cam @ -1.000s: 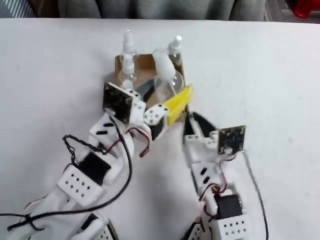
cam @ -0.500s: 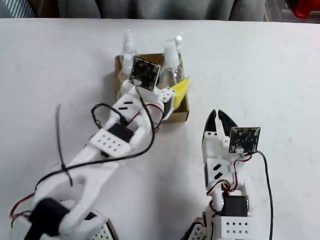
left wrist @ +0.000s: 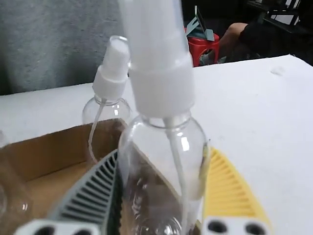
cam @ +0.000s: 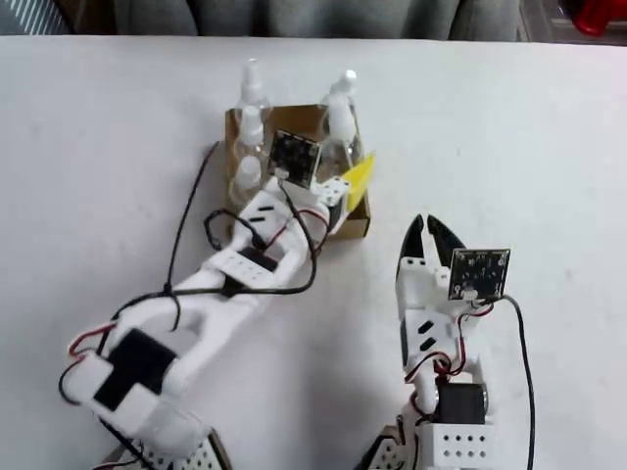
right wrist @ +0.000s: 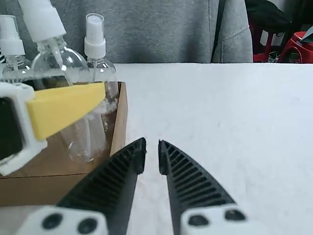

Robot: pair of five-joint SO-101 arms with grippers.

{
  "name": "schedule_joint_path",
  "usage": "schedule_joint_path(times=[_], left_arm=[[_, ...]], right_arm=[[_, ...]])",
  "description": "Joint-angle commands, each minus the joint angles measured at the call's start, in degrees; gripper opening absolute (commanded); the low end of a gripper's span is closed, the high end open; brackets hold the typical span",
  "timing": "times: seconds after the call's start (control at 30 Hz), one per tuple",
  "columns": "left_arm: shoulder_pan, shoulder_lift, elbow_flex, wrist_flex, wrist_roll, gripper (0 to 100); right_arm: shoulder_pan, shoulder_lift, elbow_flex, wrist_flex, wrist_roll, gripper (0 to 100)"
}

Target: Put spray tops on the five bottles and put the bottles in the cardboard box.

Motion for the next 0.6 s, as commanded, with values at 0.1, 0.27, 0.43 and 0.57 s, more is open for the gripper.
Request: schedule_joint_path(times=[0.1, 0.27, 0.43, 0.57], left_arm=[[-1.2, 2.7, -4.8, -6.9, -0.1, 2], [-2.6, 2.9, -5.2, -6.9, -0.1, 2], [-2.7, 3.0, -5.4, -6.9, -0.1, 2], [-2.6, 3.0, -5.4, -6.9, -0.1, 2]], right_arm=[[-0.3, -0.7, -0.2, 0.3, 0.5, 1.6], [-2.3, -0.7, 0.4, 0.3, 0.5, 1.6], [-2.2, -0.7, 0.7, 0.3, 0.5, 1.6], [-2.2, -0.7, 0.7, 0.3, 0.5, 1.6]])
